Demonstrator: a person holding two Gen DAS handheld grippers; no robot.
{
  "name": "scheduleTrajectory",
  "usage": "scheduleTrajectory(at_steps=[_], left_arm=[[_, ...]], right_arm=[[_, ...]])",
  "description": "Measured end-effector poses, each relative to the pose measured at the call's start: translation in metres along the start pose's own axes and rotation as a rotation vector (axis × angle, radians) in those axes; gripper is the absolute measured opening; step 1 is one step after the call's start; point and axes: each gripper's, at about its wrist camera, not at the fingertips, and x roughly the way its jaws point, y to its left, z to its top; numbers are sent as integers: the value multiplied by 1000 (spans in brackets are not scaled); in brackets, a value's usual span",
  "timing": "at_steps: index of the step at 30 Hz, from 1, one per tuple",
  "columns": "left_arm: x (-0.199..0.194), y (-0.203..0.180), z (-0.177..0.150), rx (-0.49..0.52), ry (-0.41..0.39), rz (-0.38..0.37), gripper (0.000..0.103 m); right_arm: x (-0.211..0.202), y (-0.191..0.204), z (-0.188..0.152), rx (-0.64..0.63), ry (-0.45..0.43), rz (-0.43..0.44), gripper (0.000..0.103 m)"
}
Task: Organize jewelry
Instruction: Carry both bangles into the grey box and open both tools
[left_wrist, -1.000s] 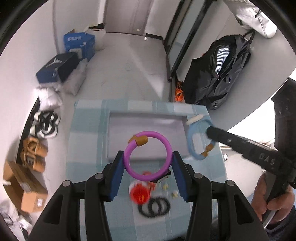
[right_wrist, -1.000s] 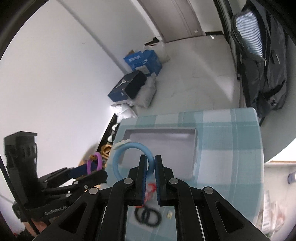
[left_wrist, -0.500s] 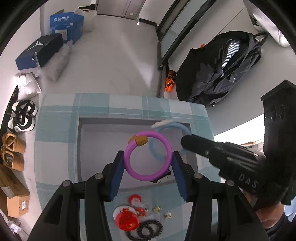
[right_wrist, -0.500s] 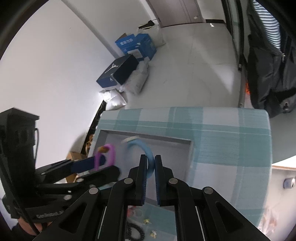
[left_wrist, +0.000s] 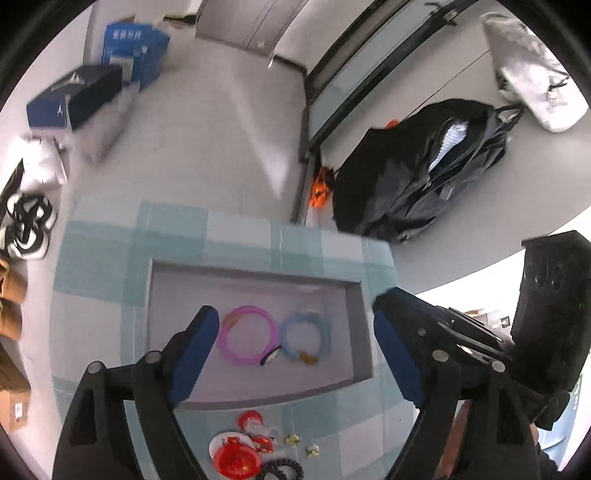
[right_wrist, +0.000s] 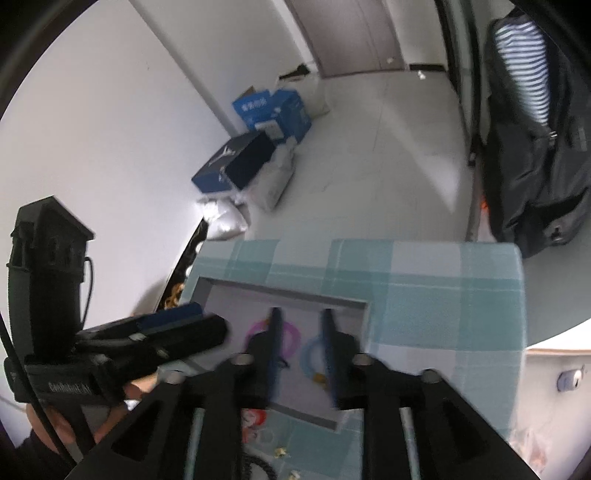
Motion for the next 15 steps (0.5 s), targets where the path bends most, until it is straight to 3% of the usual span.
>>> scheduleTrajectory(at_steps=[2,5,9,15], left_arm=[[-4,-1,-2,5,-1,-1,83],[-9,-5,-7,34,-30,43,83],[-27,-9,-20,46,-90,104,83],[-43,-14,-52,90,-206,229,83]], right_arm=[[-11,-3,-3,5,-39,0,49],[-21,-4,-6,2,-70,-12,55],[-34,-7,-13,22,-104,16,83],[-49,3,-27,-32,-140,44,89]])
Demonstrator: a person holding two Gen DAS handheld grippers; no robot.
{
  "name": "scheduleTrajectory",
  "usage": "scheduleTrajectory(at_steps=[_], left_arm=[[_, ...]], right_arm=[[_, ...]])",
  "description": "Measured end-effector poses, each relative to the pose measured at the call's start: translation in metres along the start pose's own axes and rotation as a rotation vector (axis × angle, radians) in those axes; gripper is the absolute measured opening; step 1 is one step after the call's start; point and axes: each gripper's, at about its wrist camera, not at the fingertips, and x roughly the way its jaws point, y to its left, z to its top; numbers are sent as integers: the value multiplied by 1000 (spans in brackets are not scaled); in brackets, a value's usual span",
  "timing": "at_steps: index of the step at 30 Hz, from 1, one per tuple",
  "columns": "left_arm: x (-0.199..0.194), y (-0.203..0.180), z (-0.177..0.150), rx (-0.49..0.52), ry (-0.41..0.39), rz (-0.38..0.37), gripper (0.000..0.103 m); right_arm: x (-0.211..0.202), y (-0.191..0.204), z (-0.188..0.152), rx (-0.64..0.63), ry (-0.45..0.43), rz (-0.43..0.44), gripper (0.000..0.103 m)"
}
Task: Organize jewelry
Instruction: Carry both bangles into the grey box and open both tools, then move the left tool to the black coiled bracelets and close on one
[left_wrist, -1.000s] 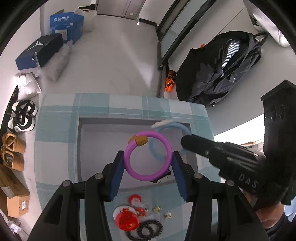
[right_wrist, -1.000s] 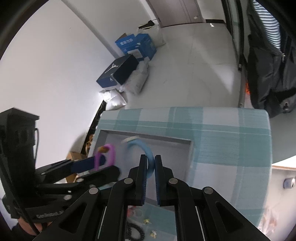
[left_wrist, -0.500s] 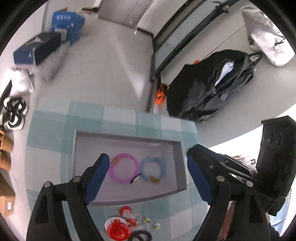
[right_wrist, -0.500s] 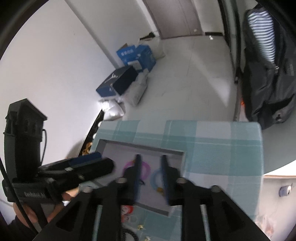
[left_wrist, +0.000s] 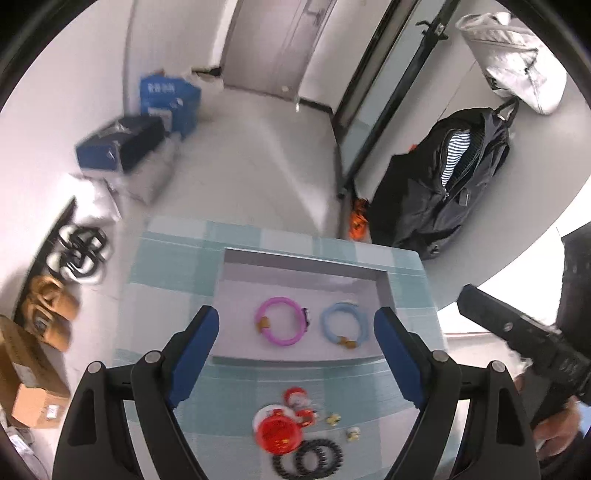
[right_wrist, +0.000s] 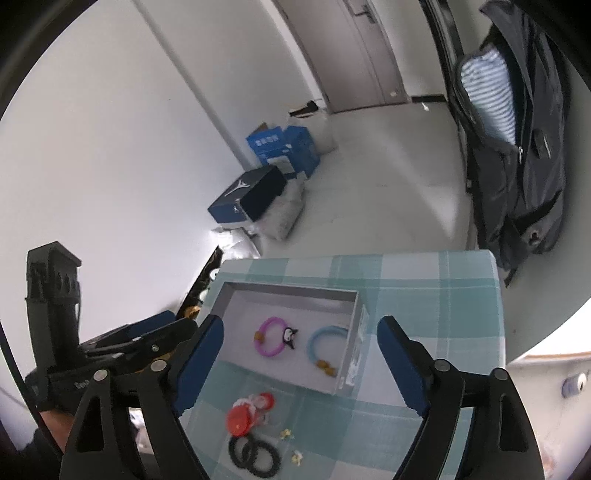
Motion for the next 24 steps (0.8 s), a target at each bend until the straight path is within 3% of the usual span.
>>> scheduleTrajectory(at_steps=[3,7,12,18,22,24], left_arm=[[-9,-6,-9,53,-36,41,83],[-15,-2,-27,53,-28,48,83],[-20,1,-58,34,10,41,83],[-20,5,-87,55,68,42,83],[-19,11,-97,82,79,45,83],[-17,13,-103,91,88,55,83]], right_arm=[[-8,8,-8,-42,-28,-19,100],[-18,19,-23,-95,-52,-45,100],[-19,20,-53,-74,-9,-17,100],[-5,21,-83,-111,95,-62,100],[2,20,-100,-148,124,-48,98],[9,15,-110,-131,154,-13,83]])
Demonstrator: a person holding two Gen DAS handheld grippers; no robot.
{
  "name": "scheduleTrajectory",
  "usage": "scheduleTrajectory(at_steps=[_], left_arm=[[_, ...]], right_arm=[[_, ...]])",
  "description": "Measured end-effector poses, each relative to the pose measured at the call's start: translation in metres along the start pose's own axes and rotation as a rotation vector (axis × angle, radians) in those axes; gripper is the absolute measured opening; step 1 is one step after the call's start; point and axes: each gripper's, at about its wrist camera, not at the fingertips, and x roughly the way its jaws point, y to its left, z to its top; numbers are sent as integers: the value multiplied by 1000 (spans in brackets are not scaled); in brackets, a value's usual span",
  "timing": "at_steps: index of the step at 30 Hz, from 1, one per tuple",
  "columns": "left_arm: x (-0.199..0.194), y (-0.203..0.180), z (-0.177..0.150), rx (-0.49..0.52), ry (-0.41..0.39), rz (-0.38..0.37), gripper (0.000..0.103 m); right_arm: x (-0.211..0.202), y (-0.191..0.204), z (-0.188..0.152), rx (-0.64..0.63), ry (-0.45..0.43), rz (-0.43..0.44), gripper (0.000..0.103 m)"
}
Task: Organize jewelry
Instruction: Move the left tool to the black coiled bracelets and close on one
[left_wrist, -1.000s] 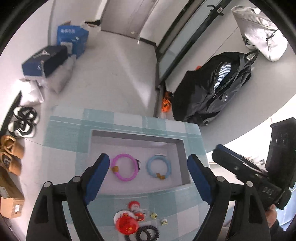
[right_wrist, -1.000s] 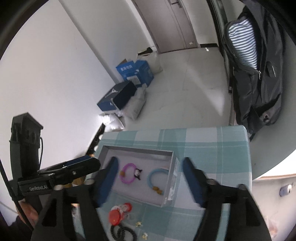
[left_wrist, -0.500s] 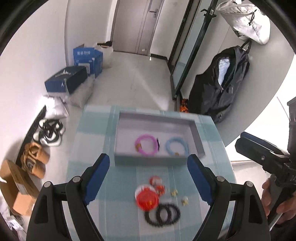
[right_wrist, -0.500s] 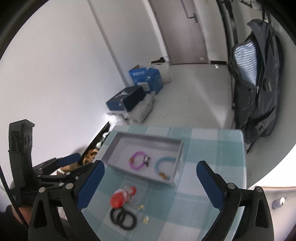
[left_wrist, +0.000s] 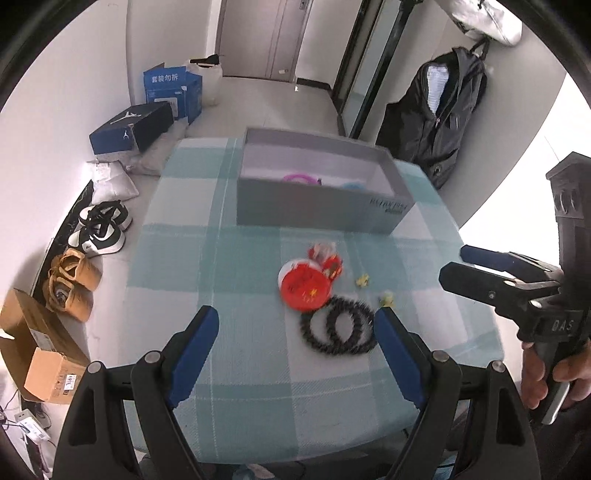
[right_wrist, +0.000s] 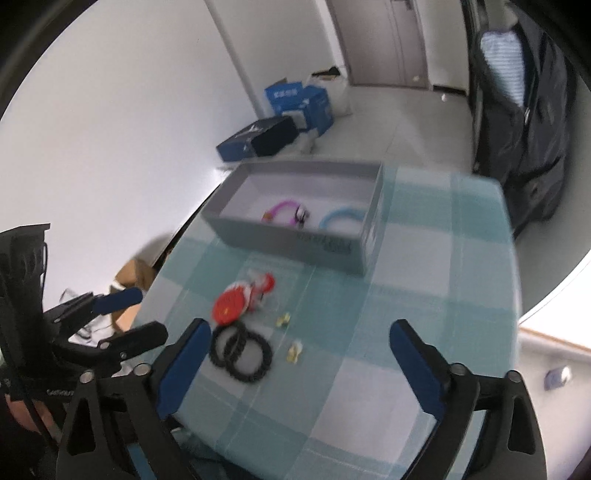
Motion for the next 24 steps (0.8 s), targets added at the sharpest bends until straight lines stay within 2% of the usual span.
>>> scheduleTrajectory(at_steps=[2,4,6,14,18,24], left_arm=[[4,2,-4,12,1,9,83],[10,1,-7,38,15,11,83],[14,0,-11,47,32,-10,83],[15,-1,-11,52,49,-44,83],[19,3,-13,31,65,-50,83],[27,8,-15,9,105,-64,83]], right_arm=[[10,-3,-9,14,40,32,71],[20,-4,-18,10,69,18,67],[28,-4,-22,-17,94,16,59],[40,8,-20,-98,107,0,52],[51,8,-20,-95,139,-1,40],[61,13,-17,-121,152,-55,36]])
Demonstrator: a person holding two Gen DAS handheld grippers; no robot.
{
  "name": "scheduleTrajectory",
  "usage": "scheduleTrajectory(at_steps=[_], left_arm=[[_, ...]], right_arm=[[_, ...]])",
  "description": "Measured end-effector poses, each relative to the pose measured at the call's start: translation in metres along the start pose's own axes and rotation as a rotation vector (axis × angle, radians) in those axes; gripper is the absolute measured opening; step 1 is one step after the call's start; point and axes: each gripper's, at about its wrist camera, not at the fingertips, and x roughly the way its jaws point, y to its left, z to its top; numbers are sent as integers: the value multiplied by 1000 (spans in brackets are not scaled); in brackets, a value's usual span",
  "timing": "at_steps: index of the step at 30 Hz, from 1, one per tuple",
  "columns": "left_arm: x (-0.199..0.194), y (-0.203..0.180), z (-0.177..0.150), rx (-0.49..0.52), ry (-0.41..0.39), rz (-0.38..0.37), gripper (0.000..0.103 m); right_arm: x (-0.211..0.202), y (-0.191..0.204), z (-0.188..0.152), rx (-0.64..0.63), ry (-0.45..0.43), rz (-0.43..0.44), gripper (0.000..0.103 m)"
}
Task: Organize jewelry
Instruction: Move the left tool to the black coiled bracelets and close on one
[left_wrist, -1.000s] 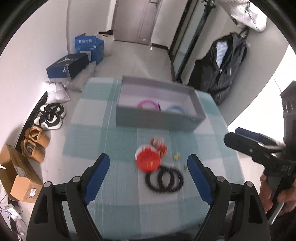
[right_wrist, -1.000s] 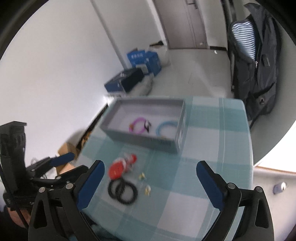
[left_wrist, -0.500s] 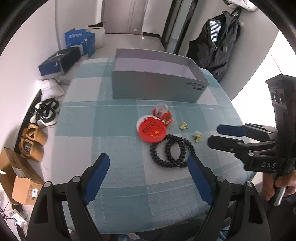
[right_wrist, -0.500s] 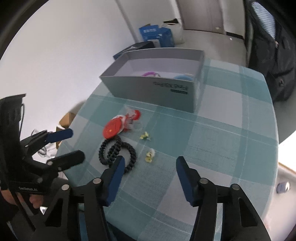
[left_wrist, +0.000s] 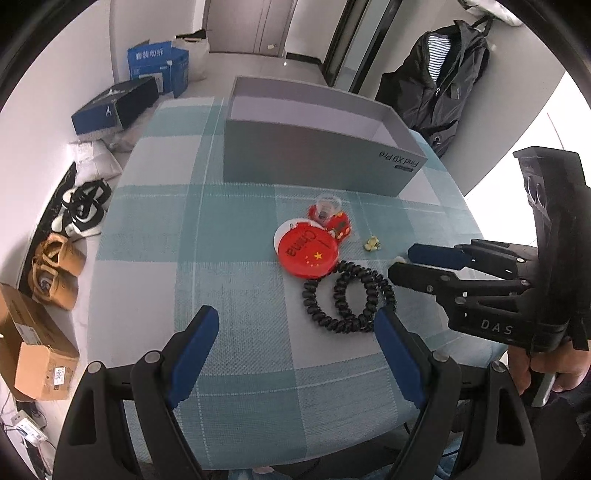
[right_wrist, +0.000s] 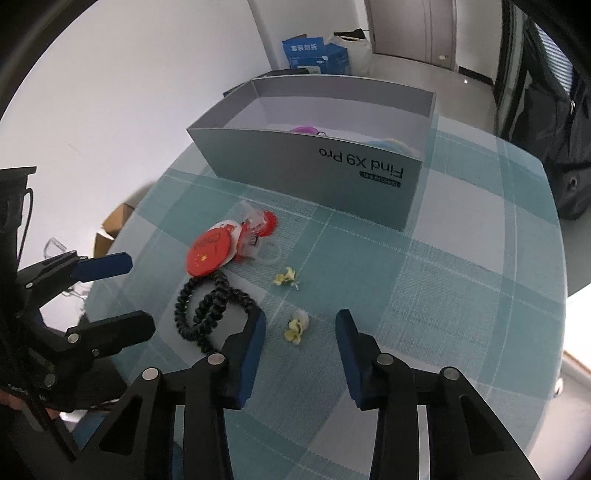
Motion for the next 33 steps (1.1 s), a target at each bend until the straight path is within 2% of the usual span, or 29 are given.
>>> scheduleTrajectory(at_steps=[1,3,5,7,11,14,20,33], left_arm=[[1,1,0,-4,6,-7,83],[2,2,0,-9,11,-15,83],[3,1,0,-8,14,-23,83],[4,1,1,-15,20,-30,83],[11,0,4,-37,47,-47,83],[16,-4,5,-32,62,-70,83],[24,-14,11,-26,77,-90,83],[32,-26,23,7,80,-29,81]], right_arm=[[0,1,0,-8,-3,-12,35],[2,7,1,-39,-2,-51,23],[4,12,0,-69,-2,-78,20],[4,15,-1,-90,-4,-71,9],[5,23,-3,-137,-6,-95,9],[1,14,-2,-85,-2,-71,9],[-25,-3,11,10,-75,-24,9],[-39,-21,7,56,-96,17,9]])
